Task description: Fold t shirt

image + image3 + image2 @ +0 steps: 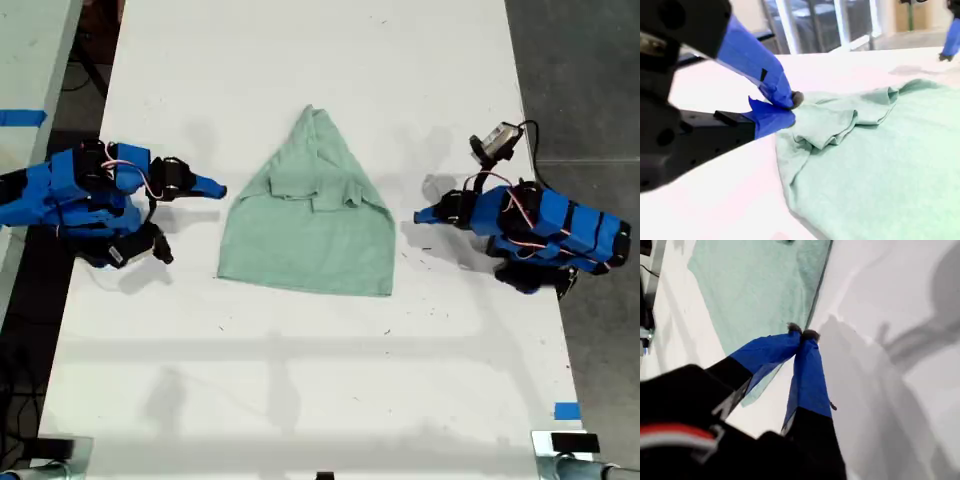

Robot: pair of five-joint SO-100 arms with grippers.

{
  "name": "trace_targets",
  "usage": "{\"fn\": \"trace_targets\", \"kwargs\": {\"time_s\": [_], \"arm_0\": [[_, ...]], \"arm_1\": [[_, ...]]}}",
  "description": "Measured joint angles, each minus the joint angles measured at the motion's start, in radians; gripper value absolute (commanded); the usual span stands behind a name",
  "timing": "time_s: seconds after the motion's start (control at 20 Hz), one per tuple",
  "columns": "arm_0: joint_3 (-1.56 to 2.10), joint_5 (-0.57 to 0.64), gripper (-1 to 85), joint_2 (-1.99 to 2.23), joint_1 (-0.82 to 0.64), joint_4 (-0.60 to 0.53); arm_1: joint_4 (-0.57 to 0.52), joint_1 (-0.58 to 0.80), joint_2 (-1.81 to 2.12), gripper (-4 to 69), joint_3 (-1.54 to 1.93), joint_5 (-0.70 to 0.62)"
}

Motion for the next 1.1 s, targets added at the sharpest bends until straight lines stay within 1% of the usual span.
{"fn": "trace_targets", "kwargs": {"time_s": [0.05, 0.1, 0.25, 0.75, 0.9, 1.1], "arm_0": [[0.083, 0.012, -0.1, 0.094, 0.005, 0.005], [0.140, 0.017, -0.1, 0.179, 0.003, 0.038], [0.173, 0.021, -0.1, 0.235, -0.006, 0.054], [0.181, 0.018, -0.1, 0.242, 0.000, 0.067], [0.181, -0.015, -0.1, 0.242, 0.000, 0.106], [0.181, -0.023, -0.1, 0.242, 0.000, 0.109]], "arm_1": [[0.000, 0.000, 0.000, 0.7, 0.000, 0.000], [0.000, 0.000, 0.000, 0.7, 0.000, 0.000], [0.000, 0.000, 0.000, 0.7, 0.000, 0.000], [0.000, 0.000, 0.000, 0.7, 0.000, 0.003], [0.000, 0.000, 0.000, 0.7, 0.000, 0.005], [0.000, 0.000, 0.000, 0.7, 0.000, 0.012]]}}
